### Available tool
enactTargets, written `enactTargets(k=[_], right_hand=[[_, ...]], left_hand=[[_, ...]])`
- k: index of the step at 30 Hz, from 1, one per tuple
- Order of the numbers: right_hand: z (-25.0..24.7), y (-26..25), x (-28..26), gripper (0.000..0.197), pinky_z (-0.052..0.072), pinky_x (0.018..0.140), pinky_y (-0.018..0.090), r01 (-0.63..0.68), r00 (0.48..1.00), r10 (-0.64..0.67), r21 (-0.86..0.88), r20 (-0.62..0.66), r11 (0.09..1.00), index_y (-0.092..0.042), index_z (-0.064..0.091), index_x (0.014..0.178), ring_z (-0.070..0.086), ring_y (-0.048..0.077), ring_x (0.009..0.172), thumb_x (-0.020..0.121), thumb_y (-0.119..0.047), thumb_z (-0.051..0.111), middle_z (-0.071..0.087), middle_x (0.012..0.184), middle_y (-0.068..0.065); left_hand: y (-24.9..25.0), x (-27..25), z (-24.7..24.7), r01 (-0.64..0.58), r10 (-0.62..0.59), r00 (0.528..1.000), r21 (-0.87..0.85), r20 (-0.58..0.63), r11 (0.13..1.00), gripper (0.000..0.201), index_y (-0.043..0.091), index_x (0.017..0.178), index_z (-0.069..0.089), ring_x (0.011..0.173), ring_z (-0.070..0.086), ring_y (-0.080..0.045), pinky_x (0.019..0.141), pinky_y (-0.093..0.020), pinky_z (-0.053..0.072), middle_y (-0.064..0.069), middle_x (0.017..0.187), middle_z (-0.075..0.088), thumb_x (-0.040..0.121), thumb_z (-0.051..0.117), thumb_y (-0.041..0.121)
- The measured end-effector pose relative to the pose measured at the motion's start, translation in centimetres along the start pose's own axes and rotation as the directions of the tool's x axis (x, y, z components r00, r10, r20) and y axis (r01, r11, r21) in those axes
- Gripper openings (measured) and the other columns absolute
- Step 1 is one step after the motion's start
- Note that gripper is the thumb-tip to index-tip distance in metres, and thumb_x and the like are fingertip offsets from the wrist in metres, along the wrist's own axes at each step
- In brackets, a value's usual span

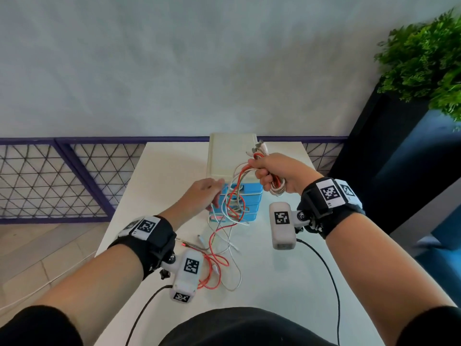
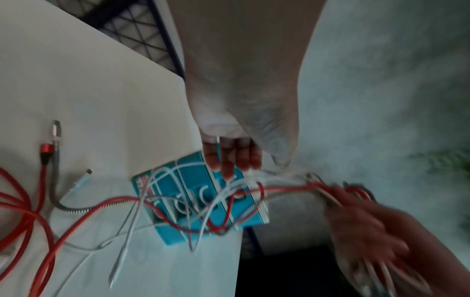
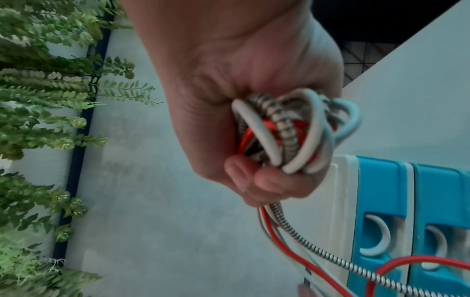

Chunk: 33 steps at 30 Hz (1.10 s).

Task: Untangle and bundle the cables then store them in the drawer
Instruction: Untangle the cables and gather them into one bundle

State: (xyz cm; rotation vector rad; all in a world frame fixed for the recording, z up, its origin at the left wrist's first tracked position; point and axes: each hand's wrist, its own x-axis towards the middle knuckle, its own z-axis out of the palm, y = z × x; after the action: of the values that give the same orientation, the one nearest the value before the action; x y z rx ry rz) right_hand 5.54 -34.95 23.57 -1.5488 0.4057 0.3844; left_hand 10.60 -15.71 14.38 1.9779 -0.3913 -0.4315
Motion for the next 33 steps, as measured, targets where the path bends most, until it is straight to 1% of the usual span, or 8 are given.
enactTargets(k=[3, 6, 12, 17, 22, 27, 30, 33], right_hand=[[0.2, -0.1, 0.2, 0.017, 0.034, 0.032, 0.017, 0.004, 1.0, -0.007, 0.109, 0.023, 0.994, -0.015, 0.042, 0.085, 0.033, 0.004, 0.031, 0.1, -0.019, 0.048, 0.039, 0.043, -0.006], [0.3, -0.5, 0.0, 0.017, 0.033, 0.033, 0.016, 0.02, 1.0, -0.023, 0.153, 0.017, 0.988, -0.017, 0.039, 0.086, 0.033, 0.004, 0.031, 0.101, -0.019, 0.047, 0.038, 0.043, -0.007], [-0.1, -0.5, -0.4, 0.017, 0.033, 0.032, 0.017, 0.038, 0.999, -0.037, 0.116, -0.006, 0.993, -0.016, 0.041, 0.085, 0.033, 0.004, 0.031, 0.101, -0.019, 0.047, 0.038, 0.043, -0.006], [-0.4, -0.5, -0.6, 0.017, 0.035, 0.033, 0.017, 0.061, 0.997, -0.059, 0.037, -0.058, 0.997, -0.014, 0.044, 0.085, 0.033, 0.005, 0.033, 0.1, -0.02, 0.049, 0.04, 0.044, -0.006], [-0.9, -0.2, -0.5, 0.012, 0.035, 0.034, 0.018, 0.058, 0.998, -0.059, -0.068, -0.01, 0.996, -0.01, 0.048, 0.094, 0.032, 0.005, 0.033, 0.099, -0.02, 0.051, 0.04, 0.045, -0.006], [0.0, 0.0, -0.1, 0.019, 0.033, 0.035, 0.018, 0.049, 0.994, -0.036, -0.127, 0.102, 0.991, -0.014, 0.048, 0.082, 0.03, 0.005, 0.034, 0.098, -0.021, 0.052, 0.037, 0.046, -0.006], [0.4, 0.0, -0.2, 0.022, 0.034, 0.036, 0.019, 0.088, 0.978, -0.063, -0.12, 0.198, 0.989, -0.014, 0.048, 0.078, 0.031, 0.005, 0.035, 0.098, -0.022, 0.054, 0.037, 0.049, -0.005], [0.1, -0.3, -0.6, 0.023, 0.033, 0.037, 0.019, 0.152, 0.973, -0.124, -0.131, 0.197, 0.98, -0.013, 0.051, 0.077, 0.032, 0.006, 0.036, 0.098, -0.022, 0.054, 0.038, 0.052, -0.003]], left_hand=[[-0.2, -0.2, 1.3, -0.03, 0.028, 1.0, 0.222, 0.011, 0.974, 0.042, 0.018, 0.084, 0.046, 0.066, 0.055, -0.018, 0.06, -0.03, 0.043, -0.001, 0.074, 0.055, 0.076, 0.064, 0.055], [-1.5, -0.5, 2.1, -0.005, -0.015, 0.999, 0.364, 0.053, 0.931, 0.033, 0.019, 0.091, 0.046, 0.068, 0.05, -0.017, 0.06, -0.027, 0.038, 0.001, 0.077, 0.055, 0.074, 0.072, 0.032], [-3.5, 0.2, 1.5, 0.115, -0.109, 0.993, 0.342, -0.037, 0.933, 0.012, 0.017, 0.074, 0.046, 0.066, 0.049, -0.019, 0.058, -0.027, 0.036, -0.002, 0.074, 0.055, 0.082, 0.055, 0.016], [-5.9, 0.4, 0.5, 0.041, -0.074, 0.993, 0.312, 0.095, 0.949, 0.017, 0.015, 0.079, 0.059, 0.083, 0.065, -0.025, 0.081, -0.04, 0.051, -0.001, 0.079, 0.069, 0.082, 0.043, 0.013], [-5.9, -0.1, -0.3, -0.134, 0.116, 0.986, 0.15, 0.119, 0.98, 0.012, 0.018, 0.086, 0.055, 0.072, 0.054, -0.009, 0.075, -0.027, 0.044, 0.003, 0.081, 0.056, 0.087, 0.066, 0.022], [0.7, -0.3, -0.7, -0.332, 0.328, 0.936, -0.015, -0.125, 0.943, 0.039, 0.012, 0.098, 0.052, 0.087, 0.05, -0.009, 0.084, -0.029, 0.041, 0.003, 0.092, 0.053, 0.098, 0.032, 0.046], [3.7, 0.5, -0.3, -0.229, 0.234, 0.971, -0.108, 0.042, 0.968, 0.063, 0.012, 0.109, 0.06, 0.104, 0.061, -0.011, 0.094, -0.03, 0.045, 0.001, 0.108, 0.066, 0.097, 0.014, 0.053], [5.0, 0.4, 0.0, 0.001, 0.092, 0.94, -0.274, 0.328, 0.962, 0.071, 0.007, 0.087, 0.063, 0.068, 0.065, -0.019, 0.074, -0.029, 0.052, -0.004, 0.069, 0.066, 0.095, 0.014, 0.057]])
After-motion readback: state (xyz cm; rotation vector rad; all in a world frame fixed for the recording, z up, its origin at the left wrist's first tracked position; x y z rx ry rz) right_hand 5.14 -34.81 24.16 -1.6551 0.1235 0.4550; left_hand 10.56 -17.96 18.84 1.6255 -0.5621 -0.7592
